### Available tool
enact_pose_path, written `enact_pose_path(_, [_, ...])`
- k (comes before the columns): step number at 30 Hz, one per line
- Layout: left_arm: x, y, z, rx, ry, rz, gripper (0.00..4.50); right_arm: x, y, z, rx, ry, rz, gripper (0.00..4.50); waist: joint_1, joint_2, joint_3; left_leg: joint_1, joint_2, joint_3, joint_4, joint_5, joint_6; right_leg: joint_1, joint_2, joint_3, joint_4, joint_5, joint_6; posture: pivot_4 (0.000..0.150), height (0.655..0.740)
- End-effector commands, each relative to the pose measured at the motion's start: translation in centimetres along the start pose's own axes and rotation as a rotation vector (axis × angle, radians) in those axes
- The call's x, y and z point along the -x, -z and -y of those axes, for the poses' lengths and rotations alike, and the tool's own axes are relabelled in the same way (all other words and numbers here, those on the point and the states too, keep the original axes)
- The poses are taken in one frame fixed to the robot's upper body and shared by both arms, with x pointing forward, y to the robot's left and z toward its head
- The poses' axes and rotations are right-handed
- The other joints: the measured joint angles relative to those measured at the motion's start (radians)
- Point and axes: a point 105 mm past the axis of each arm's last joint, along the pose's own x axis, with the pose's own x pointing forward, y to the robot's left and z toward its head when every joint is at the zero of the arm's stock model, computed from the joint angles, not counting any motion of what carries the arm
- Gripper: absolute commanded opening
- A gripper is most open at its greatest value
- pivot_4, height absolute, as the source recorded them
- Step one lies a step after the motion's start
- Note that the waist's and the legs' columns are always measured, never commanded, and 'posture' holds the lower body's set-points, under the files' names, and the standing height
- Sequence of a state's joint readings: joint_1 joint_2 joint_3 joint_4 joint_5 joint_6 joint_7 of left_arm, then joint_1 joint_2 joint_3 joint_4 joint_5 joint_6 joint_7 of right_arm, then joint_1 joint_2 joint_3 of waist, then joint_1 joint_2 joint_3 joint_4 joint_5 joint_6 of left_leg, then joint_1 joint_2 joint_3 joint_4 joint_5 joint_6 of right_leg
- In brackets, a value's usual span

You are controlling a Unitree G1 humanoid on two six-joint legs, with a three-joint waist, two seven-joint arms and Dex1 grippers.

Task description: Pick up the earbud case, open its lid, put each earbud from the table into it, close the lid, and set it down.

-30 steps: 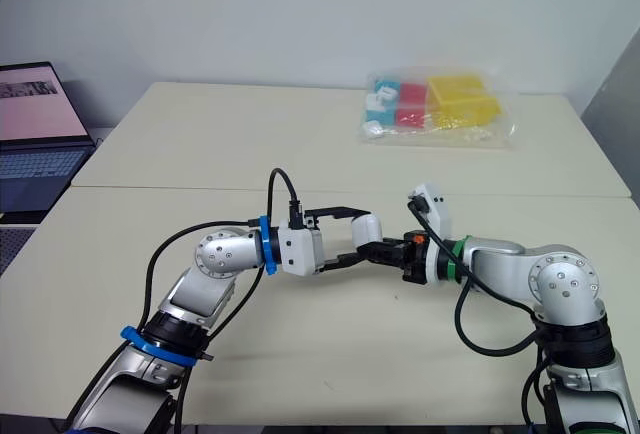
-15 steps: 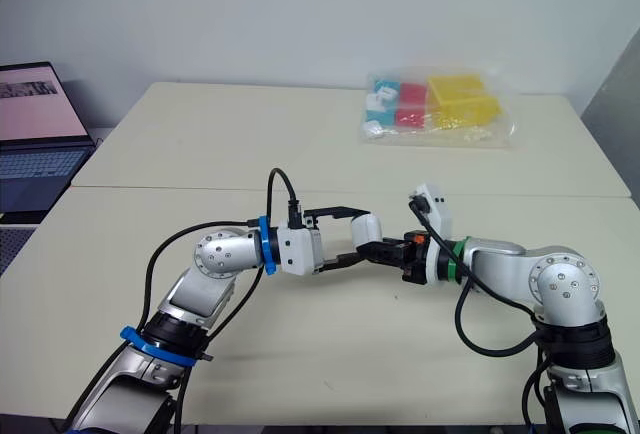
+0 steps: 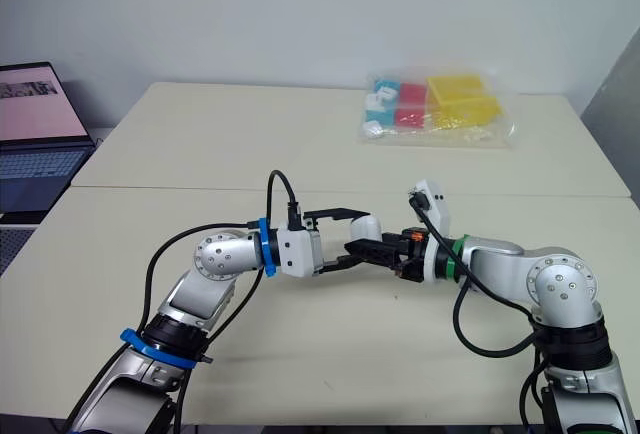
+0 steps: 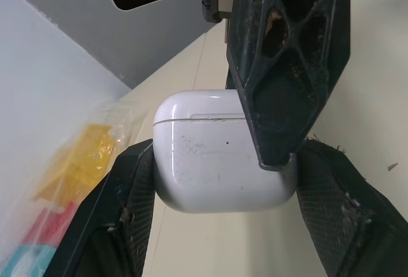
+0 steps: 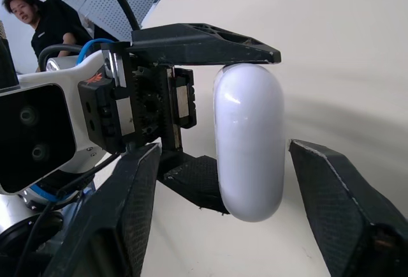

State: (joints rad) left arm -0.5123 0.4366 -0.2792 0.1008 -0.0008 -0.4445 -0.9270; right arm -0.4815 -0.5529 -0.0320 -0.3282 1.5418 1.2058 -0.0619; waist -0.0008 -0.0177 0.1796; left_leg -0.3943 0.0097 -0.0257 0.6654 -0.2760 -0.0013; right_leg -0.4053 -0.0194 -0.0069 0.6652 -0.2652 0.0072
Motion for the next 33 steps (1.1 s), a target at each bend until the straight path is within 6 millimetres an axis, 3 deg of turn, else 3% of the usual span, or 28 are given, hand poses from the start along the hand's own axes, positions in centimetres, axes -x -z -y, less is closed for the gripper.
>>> enact_pose_path(1, [-0.1, -1.2, -0.6, -0.036, -0.025, 0.04, 2.79, 0.1, -0.6, -0.7, 0.032, -0.022, 0.023, 3.22, 0.0, 0.0, 0.0, 0.0, 0.0, 0.0, 0.0, 0.0, 0.0, 0.0, 0.0, 0.0, 0.0, 0.0, 0.0, 0.15, 0.74])
enact_pose_path(7, [-0.1, -1.4, -0.6, -0.032, -0.026, 0.045, 2.79, 0.1, -0.6, -0.5, 0.026, -0.023, 0.028, 3.22, 0.0, 0.0, 0.0, 0.0, 0.0, 0.0, 0.0, 0.0, 0.0, 0.0, 0.0, 0.0, 0.0, 0.0, 0.0, 0.15, 0.74])
enact_pose_path(8, [-0.1, -1.4, -0.6, -0.032, -0.026, 0.046, 2.79, 0.0, -0.7, -0.5, 0.025, -0.025, 0.031, 3.05, 0.0, 0.0, 0.0, 0.0, 0.0, 0.0, 0.0, 0.0, 0.0, 0.0, 0.0, 0.0, 0.0, 0.0, 0.0, 0.15, 0.74])
enact_pose_path(10, [-0.1, -1.4, -0.6, -0.029, -0.024, 0.049, 2.79, 0.0, -0.7, -0.4, 0.022, -0.026, 0.037, 2.62, 0.0, 0.0, 0.0, 0.0, 0.0, 0.0, 0.0, 0.0, 0.0, 0.0, 0.0, 0.0, 0.0, 0.0, 0.0, 0.15, 0.74])
enact_pose_path(15, [-0.1, -1.6, -0.6, -0.018, -0.02, 0.056, 2.79, -0.1, -0.8, -0.5, 0.022, -0.038, 0.041, 0.81, 0.0, 0.0, 0.0, 0.0, 0.0, 0.0, 0.0, 0.0, 0.0, 0.0, 0.0, 0.0, 0.0, 0.0, 0.0, 0.15, 0.74])
enact_pose_path(21, [0.0, -1.7, -0.3, 0.042, -0.006, 0.06, 2.79, -0.1, -0.6, -0.5, 0.019, -0.047, 0.034, 0.81, 0.0, 0.0, 0.0, 0.0, 0.0, 0.0, 0.0, 0.0, 0.0, 0.0, 0.0, 0.0, 0.0, 0.0, 0.0, 0.15, 0.74])
enact_pose_path(23, [0.1, -1.5, -0.5, 0.082, -0.012, 0.051, 3.54, 0.0, -0.6, -0.5, 0.019, -0.049, 0.032, 0.81, 0.0, 0.0, 0.0, 0.0, 0.0, 0.0, 0.0, 0.0, 0.0, 0.0, 0.0, 0.0, 0.0, 0.0, 0.0, 0.15, 0.74])
enact_pose_path(27, [0.6, -1.0, -0.6, 0.089, 0.026, -0.004, 4.5, 0.1, -0.7, -0.6, 0.027, -0.057, 0.021, 0.81, -0.001, 0.0, 0.0, 0.0, 0.0, 0.0, 0.0, 0.0, 0.0, 0.0, 0.0, 0.0, 0.0, 0.0, 0.0, 0.15, 0.74])
enact_pose_path(33, [3.3, 0.5, -1.7, 0.182, 0.072, -0.136, 4.5, 1.0, -0.9, -0.5, 0.074, -0.053, -0.023, 0.81, -0.002, 0.0, 0.0, 0.001, 0.0, 0.0, 0.0, 0.0, 0.0, 0.0, 0.001, 0.0, 0.001, 0.0, 0.0, 0.15, 0.74])
